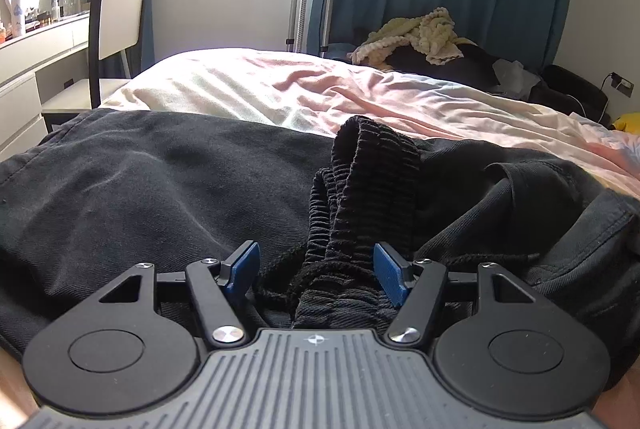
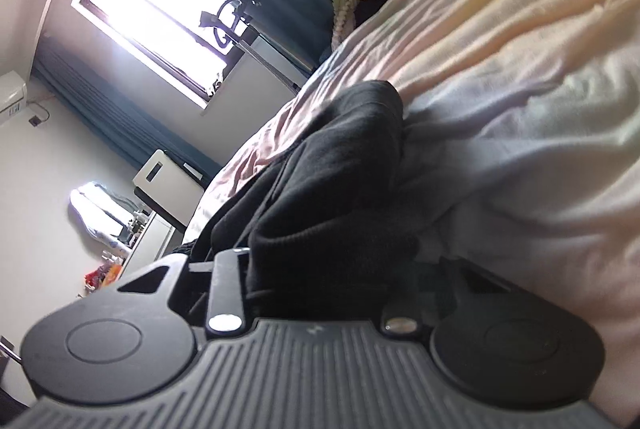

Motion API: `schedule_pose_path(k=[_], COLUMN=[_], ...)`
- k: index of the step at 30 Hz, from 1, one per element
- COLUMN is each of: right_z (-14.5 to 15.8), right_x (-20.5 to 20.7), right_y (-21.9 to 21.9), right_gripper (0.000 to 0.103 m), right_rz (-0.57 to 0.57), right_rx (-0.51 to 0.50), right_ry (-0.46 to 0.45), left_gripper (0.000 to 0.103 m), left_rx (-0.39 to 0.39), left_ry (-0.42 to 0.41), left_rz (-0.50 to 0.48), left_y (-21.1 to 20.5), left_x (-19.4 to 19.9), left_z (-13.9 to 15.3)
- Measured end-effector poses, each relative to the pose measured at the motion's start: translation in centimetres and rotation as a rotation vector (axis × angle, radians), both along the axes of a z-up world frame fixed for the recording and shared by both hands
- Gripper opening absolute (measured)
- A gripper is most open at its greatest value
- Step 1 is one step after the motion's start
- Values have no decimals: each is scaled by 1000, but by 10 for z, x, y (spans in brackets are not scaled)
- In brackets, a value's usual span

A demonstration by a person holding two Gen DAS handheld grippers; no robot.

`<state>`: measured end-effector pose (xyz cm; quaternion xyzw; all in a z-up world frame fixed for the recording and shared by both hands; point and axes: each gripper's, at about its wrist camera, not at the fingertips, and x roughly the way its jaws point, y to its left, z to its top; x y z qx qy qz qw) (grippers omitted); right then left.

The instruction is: Fold clothes

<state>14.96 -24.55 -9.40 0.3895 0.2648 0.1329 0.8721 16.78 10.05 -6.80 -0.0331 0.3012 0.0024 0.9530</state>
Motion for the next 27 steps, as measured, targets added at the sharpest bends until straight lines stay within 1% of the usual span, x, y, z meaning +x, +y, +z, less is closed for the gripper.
schedule_pose_path(k=[2, 4, 6, 8, 10, 13, 14, 16, 21, 27], right_z=[14, 28, 43, 53, 64, 68, 69, 71, 91, 106], right_x=[-5, -9, -13, -16, -20, -27, -29, -36, -63, -97], right_y=[2, 4, 3, -5, -10, -27, -34, -46, -78, -129], right_gripper=[28, 26, 25, 25, 24, 24, 24, 24, 24, 24], right_rz=[-13, -27, -44, -60, -76, -105, -119, -146, -213, -323], right_rx=[-17, -34, -30, -4, -39, 2, 15, 33, 8, 25], right_ry=[-40, -82, -120, -136, -151, -136, -131, -131, -212, -258], left_gripper=[68, 68, 67, 67, 66, 66, 66, 66, 66, 66], left_rx=[6, 3, 16, 32, 38, 93, 108, 110, 105, 73], left_ry=[-4, -6, -15, -29, -28, -36, -35, -26, -11, -3], left_rz=[2, 2, -4, -7, -4, -22, -35, -63, -136, -258], left_y=[-3, -7, -16, -28, -42, -68, -78, -93, -141, -203], left_x=[-2, -4, -7, -13, -17, -23, -24, -26, -30, -36], left_z=[1, 4, 8, 9, 8, 7, 8, 9, 10, 2])
